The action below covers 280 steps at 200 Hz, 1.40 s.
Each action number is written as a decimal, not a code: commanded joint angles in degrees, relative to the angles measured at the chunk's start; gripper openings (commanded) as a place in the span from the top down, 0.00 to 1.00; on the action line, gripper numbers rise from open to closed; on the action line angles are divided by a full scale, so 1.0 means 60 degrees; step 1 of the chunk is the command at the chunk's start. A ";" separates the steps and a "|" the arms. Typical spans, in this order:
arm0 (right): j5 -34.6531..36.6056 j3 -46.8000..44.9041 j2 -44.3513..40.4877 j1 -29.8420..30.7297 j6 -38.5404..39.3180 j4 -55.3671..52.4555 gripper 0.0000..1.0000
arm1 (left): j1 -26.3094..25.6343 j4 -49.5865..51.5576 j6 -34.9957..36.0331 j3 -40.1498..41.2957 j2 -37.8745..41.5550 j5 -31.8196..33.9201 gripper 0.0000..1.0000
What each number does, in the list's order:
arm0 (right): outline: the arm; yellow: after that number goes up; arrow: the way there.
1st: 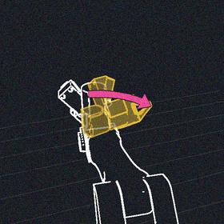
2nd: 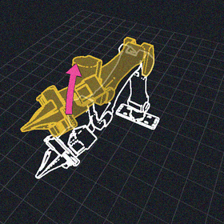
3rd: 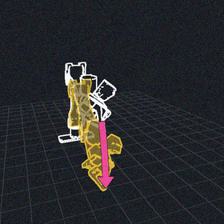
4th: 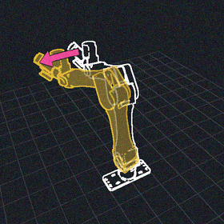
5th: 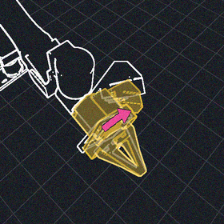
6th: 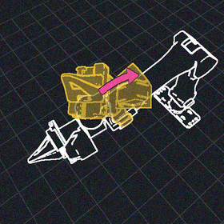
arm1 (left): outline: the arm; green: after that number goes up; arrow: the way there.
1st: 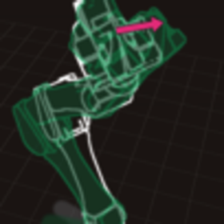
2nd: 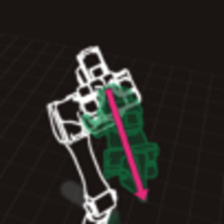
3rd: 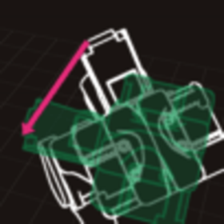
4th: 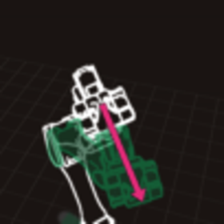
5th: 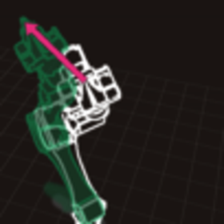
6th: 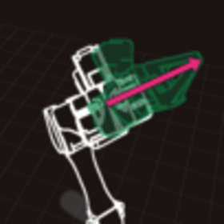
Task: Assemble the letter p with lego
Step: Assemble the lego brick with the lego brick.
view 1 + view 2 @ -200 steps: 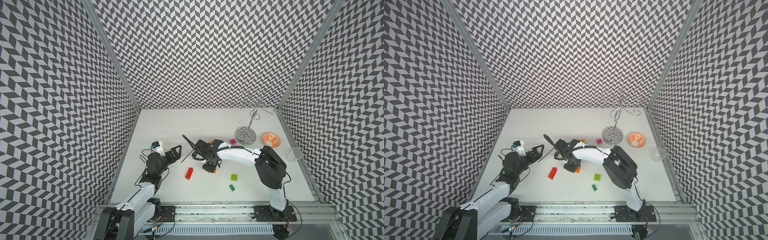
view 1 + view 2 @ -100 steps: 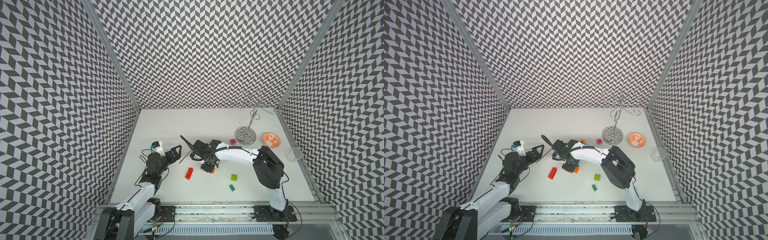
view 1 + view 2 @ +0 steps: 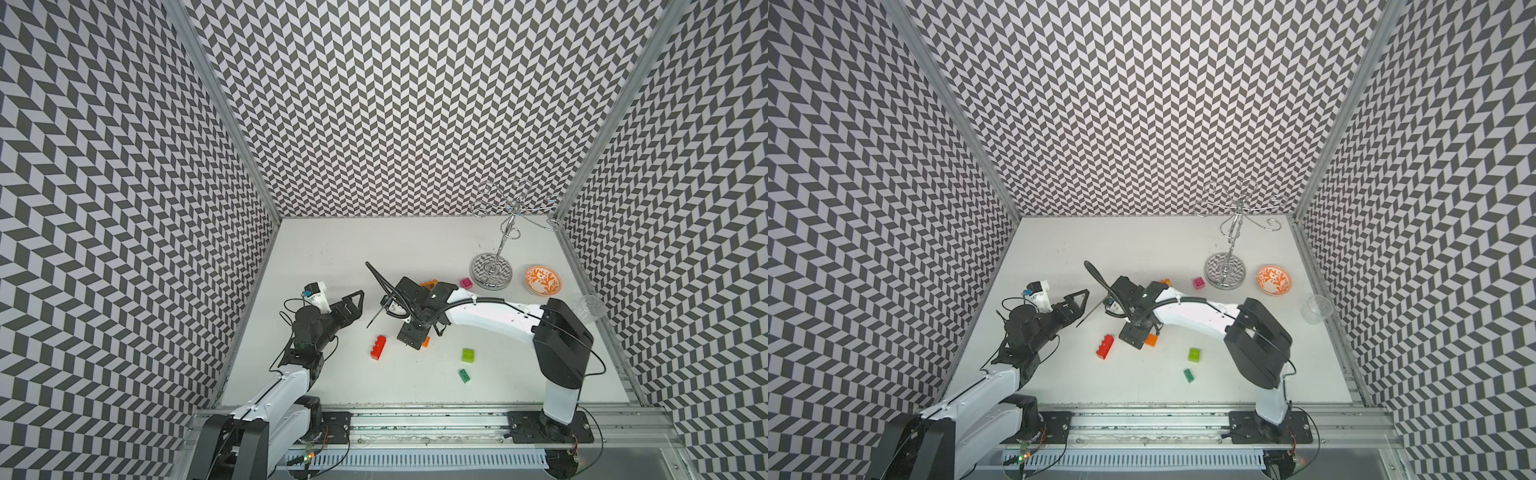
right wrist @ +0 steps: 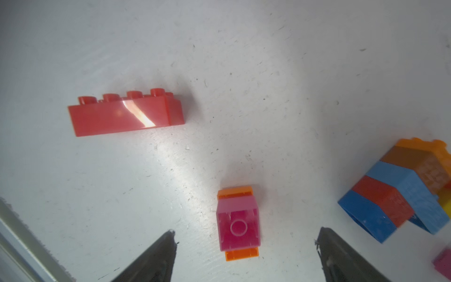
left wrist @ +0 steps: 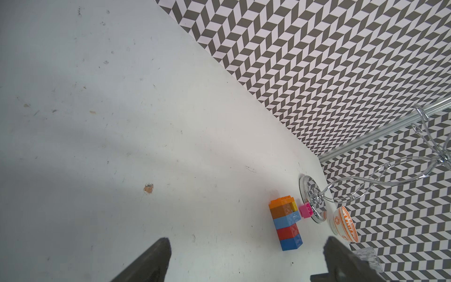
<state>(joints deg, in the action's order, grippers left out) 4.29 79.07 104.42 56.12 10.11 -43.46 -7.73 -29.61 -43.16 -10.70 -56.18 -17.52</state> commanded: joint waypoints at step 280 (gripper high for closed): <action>-0.0720 -0.2045 -0.0375 -0.0124 0.0036 0.2688 0.31 | -0.0061 -0.0794 0.0074 0.0099 -0.0288 -0.0563 0.00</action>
<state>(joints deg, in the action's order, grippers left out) 0.40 65.52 100.99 55.68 9.61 -28.91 -7.86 -32.97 -43.16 -10.02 -57.74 -20.29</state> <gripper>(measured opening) 0.693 0.998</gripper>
